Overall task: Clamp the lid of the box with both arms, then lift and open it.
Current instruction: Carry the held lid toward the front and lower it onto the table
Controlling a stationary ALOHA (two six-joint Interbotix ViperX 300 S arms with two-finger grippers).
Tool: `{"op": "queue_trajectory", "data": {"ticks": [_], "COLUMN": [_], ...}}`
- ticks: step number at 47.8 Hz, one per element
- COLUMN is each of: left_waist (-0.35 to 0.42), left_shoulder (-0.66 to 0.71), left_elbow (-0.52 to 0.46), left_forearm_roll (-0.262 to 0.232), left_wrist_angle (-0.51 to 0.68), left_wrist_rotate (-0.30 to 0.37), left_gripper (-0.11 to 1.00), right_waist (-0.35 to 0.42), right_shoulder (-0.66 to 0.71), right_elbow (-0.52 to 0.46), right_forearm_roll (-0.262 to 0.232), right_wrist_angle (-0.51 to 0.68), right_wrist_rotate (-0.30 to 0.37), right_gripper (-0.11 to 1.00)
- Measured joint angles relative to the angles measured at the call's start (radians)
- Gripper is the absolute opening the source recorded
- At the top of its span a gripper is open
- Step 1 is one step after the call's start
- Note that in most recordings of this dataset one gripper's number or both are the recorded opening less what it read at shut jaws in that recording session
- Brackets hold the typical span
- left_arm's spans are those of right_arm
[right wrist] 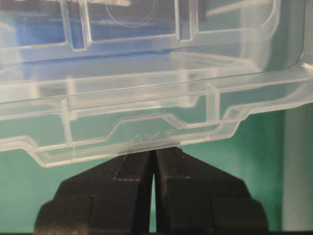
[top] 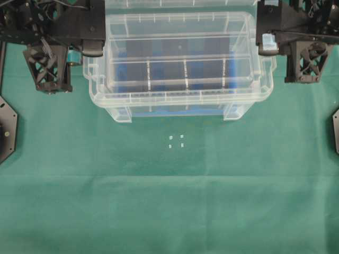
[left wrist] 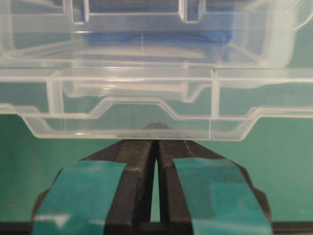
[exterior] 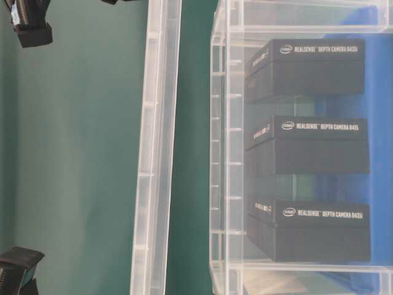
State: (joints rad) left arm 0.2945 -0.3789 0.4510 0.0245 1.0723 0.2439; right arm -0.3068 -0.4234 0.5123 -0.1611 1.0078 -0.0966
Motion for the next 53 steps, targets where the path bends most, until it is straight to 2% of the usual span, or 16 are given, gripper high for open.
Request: {"op": "queue_trajectory", "data": {"ticks": [11, 24, 33, 43, 53], "left_waist": [-0.075, -0.193, -0.278, -0.359, -0.439], "left_shoulder": [-0.014, -0.040, -0.046, -0.044, -0.040], "left_elbow": [0.000, 0.029, 0.049, 0.060, 0.061], "left_forearm_roll": [0.003, 0.002, 0.002, 0.003, 0.003], "left_wrist_angle": [0.012, 0.012, 0.012, 0.012, 0.014], "left_wrist_rotate": [-0.080, -0.196, -0.275, -0.347, -0.414], "left_gripper": [0.01, 0.01, 0.01, 0.01, 0.01], "right_waist": [0.091, 0.262, 0.388, 0.509, 0.618], "right_shoulder": [-0.026, -0.032, -0.026, 0.012, 0.066], "right_elbow": [0.000, -0.005, -0.023, -0.048, -0.091], "right_forearm_roll": [-0.026, -0.130, -0.183, -0.218, -0.232], "right_wrist_angle": [0.046, 0.106, 0.155, 0.202, 0.253], "right_wrist_rotate": [0.104, 0.302, 0.440, 0.560, 0.657], "right_gripper": [0.00, 0.00, 0.00, 0.00, 0.00]}}
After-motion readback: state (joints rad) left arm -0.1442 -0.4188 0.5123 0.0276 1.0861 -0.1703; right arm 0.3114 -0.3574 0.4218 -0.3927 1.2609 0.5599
